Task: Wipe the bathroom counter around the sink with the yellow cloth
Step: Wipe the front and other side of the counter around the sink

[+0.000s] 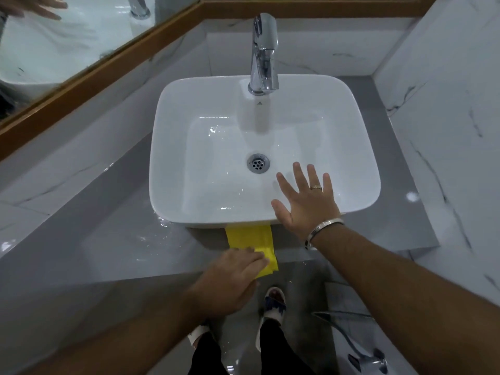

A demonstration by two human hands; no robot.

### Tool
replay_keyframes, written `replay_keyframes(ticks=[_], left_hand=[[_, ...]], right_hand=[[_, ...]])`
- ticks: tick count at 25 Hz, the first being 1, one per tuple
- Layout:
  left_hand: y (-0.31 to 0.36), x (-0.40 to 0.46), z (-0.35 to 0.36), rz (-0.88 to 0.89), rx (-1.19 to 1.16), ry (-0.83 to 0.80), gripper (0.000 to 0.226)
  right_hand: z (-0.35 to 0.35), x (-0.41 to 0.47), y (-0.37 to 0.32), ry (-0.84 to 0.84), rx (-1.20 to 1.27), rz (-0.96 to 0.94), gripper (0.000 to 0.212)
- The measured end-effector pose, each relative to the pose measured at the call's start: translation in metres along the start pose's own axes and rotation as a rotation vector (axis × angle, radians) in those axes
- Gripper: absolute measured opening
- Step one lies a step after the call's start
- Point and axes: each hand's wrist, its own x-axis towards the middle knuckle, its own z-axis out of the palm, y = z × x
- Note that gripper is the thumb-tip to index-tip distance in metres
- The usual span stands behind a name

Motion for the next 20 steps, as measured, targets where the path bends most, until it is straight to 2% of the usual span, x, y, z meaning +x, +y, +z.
replay_keyframes(ticks=[2,4,8,11,15,17,20], left_hand=[[-0.006,0.028,0.032,-0.069,0.006,-0.175,0.049],[-0.025,0.052,0.054,-0.091,0.068,-0.267,0.054],[-0.040,0.051,0.080,-0.053,0.143,-0.264,0.062],[-0.053,0.032,0.072,-0.024,0.150,-0.252,0.064],[-0.131,-0.085,0.008,-0.112,0.221,-0.197,0.065],[-0.165,-0.145,-0.031,-0.221,0.245,-0.215,0.066],[-0.167,-0.147,-0.030,-0.334,0.279,-0.226,0.066]], right_hand=[[-0.001,0.000,0.002,-0.008,0.006,0.009,0.070],[-0.001,0.001,0.002,-0.018,0.002,0.016,0.071],[0.000,0.003,0.004,-0.063,-0.002,0.013,0.071],[0.001,0.002,0.005,-0.085,0.011,0.005,0.069],[-0.002,0.005,0.008,-0.098,0.001,-0.017,0.067],[-0.002,0.005,0.003,-0.103,-0.015,-0.026,0.066],[-0.005,0.004,0.007,-0.092,-0.040,-0.017,0.066]])
